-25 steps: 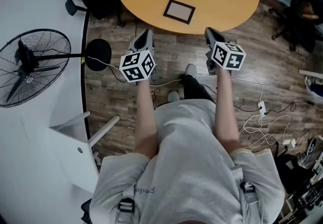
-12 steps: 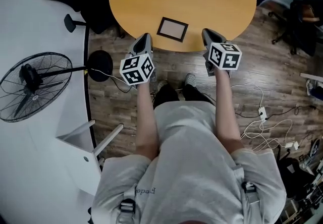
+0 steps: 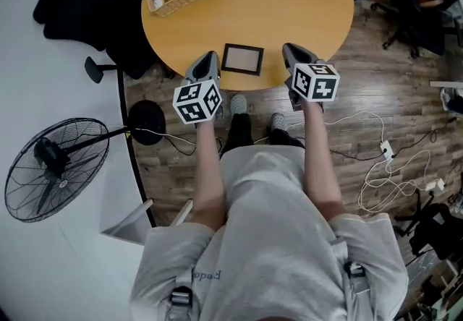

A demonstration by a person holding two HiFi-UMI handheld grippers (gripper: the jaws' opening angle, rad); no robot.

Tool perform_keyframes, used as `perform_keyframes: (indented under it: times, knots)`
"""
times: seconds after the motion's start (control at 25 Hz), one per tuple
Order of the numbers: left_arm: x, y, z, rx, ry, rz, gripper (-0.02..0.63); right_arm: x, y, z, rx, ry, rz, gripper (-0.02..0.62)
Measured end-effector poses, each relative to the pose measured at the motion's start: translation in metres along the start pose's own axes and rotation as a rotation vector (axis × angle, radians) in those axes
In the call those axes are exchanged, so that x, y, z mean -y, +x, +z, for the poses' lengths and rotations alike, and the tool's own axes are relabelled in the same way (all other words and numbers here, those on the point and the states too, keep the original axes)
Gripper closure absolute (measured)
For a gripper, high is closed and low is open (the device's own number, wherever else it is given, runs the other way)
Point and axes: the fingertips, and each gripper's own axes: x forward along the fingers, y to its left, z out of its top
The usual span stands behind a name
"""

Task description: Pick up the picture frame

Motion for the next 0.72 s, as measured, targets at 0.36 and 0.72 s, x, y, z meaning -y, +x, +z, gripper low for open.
perform_keyframes:
  times: [0.36, 0.72]
  knots:
    - [-0.026, 0.039, 0.027, -0.014, 0.055, -0.143, 0.58, -0.01, 0.02, 0.015, 0.083, 0.047, -0.134, 0.571]
    - [-0.052, 0.073, 0.009, -0.081, 0.069, -0.226, 0.58, -0.019, 0.047, -0.005, 0.079, 0.058, -0.214, 0.569]
